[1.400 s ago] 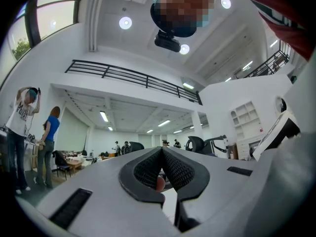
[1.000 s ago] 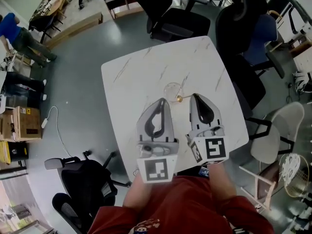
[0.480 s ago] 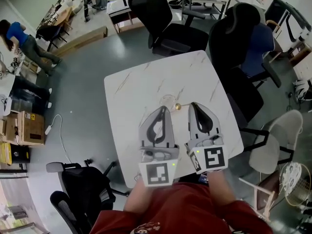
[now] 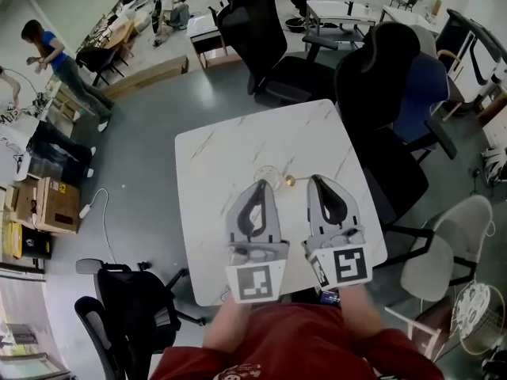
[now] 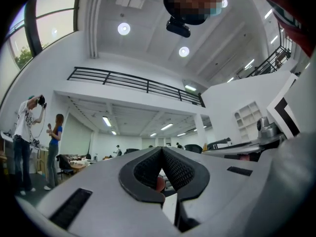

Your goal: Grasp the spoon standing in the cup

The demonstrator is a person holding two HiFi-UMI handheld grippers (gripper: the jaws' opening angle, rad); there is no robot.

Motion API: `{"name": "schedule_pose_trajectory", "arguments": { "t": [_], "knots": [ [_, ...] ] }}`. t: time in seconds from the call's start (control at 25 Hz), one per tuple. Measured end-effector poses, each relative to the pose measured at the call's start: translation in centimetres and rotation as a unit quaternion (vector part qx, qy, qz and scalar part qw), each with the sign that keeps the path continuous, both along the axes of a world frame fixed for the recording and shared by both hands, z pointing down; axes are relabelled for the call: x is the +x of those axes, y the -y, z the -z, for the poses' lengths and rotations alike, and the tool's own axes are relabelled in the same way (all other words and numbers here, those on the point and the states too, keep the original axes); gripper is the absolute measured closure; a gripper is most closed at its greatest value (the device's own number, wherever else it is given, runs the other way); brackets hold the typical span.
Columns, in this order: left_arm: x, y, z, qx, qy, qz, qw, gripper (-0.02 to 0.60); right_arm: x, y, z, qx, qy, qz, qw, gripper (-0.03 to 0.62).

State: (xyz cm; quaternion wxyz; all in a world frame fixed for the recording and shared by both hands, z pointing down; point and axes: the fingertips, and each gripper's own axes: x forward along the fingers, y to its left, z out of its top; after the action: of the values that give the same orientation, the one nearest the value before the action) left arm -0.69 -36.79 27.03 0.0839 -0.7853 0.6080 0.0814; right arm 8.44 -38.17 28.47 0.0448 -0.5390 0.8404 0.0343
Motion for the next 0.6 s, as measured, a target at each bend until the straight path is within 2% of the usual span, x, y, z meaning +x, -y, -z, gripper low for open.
{"name": "schedule_pose_trajectory", "arguments": {
  "t": [0.6],
  "knots": [
    [1.3, -2.4, 1.6, 0.005, -0.013, 0.031, 0.9994, 0.573, 3.2, -3.1, 4.5, 0.056, 0.015, 0.013, 0.998, 0.579]
  ]
}}
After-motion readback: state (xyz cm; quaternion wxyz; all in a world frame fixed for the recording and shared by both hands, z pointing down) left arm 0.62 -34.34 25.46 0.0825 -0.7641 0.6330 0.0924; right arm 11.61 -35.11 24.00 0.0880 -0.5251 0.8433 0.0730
